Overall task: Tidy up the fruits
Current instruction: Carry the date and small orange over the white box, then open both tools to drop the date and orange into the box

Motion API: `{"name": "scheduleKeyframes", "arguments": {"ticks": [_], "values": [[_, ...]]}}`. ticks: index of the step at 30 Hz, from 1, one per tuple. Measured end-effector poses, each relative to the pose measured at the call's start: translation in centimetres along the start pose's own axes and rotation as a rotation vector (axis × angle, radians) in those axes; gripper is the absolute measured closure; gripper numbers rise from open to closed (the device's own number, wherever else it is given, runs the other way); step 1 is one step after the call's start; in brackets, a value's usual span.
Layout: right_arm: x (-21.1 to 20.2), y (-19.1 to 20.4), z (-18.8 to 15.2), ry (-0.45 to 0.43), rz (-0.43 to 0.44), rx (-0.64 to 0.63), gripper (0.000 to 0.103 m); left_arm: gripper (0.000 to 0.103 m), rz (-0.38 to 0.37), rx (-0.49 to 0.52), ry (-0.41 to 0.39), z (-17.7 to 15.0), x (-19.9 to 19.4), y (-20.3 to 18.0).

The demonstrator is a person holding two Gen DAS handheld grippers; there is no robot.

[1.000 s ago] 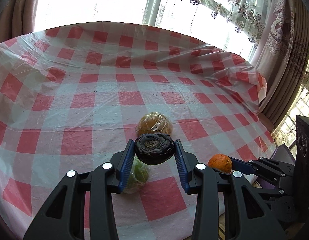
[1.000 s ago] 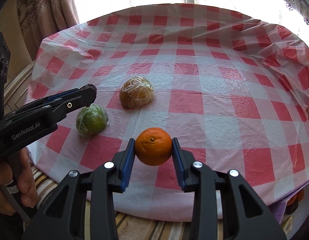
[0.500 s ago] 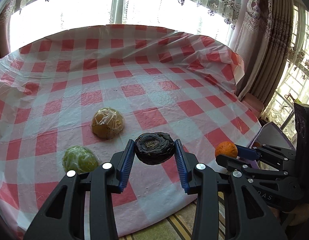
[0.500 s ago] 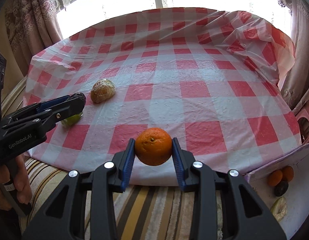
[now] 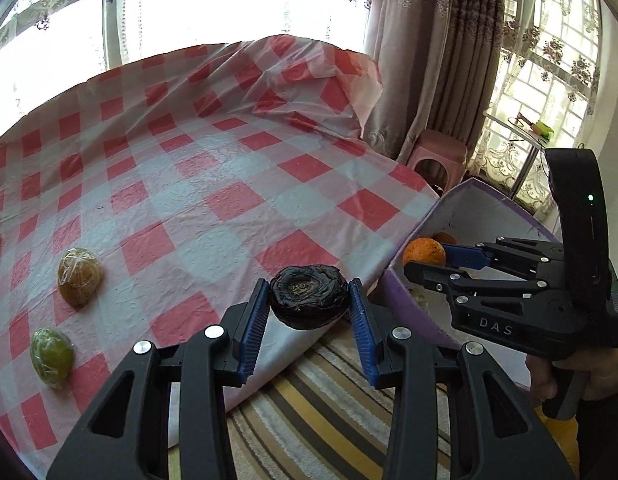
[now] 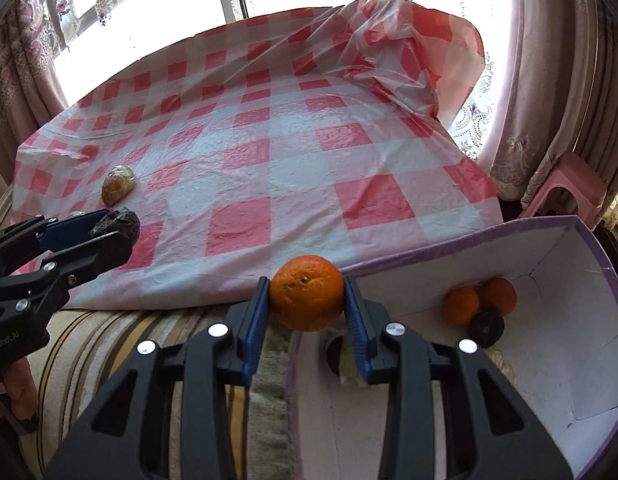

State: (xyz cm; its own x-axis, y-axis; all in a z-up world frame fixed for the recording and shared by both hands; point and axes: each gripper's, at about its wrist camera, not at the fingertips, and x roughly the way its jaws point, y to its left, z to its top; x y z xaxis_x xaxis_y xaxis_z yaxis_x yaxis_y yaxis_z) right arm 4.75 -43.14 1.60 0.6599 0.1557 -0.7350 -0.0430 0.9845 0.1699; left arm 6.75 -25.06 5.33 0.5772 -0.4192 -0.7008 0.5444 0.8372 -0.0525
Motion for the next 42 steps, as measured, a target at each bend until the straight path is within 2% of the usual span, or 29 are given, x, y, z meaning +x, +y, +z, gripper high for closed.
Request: {"name": "scheduleKeyframes", "arguments": {"ticks": [1,4,13,16,23,28,32,37,41,42], "values": [[-0.1,-1.0,0.0,0.004,0.013,0.029,0.066,0.065,-0.008,0.020,0.007,0.1,0.4,-0.8],[-0.5,-3.2,-0.1,-0.003,-0.050,0.041,0.066,0.065,-0.037,0.077,0.027,0.5,1.4,-3.2],[1.1,-7.8,-0.4,0.080,-0.092,0.082,0.066,0.065,-0.134,0.243,0.111,0.4,4.3,-9.2],[1.9,-8.3,-0.5,0.120,-0.109,0.055,0.066,0.065,-0.178,0.292,0.155,0.0,5.4,-10.9],[3.7,-8.2,-1.1,0.241,-0.123,-0.050,0.066,0.065,-0.218,0.418,0.251,-1.5,7.4,-13.8],[4.8,-7.3,-1.6,0.296,-0.124,-0.097,0.065,0.065,-0.226,0.459,0.302,-2.6,8.4,-14.5],[4.8,-6.9,-1.8,0.299,-0.131,-0.108,0.064,0.064,-0.225,0.472,0.310,-3.0,8.5,-14.8],[4.6,-6.7,-1.8,0.288,-0.140,-0.110,0.048,0.063,-0.226,0.471,0.310,-2.9,8.6,-14.7],[4.4,-6.7,-1.6,0.280,-0.140,-0.109,0.043,0.060,-0.228,0.463,0.307,-2.7,8.7,-14.5],[4.3,-6.8,-1.5,0.274,-0.143,-0.110,0.038,0.059,-0.227,0.459,0.303,-2.4,8.8,-14.2]]}}
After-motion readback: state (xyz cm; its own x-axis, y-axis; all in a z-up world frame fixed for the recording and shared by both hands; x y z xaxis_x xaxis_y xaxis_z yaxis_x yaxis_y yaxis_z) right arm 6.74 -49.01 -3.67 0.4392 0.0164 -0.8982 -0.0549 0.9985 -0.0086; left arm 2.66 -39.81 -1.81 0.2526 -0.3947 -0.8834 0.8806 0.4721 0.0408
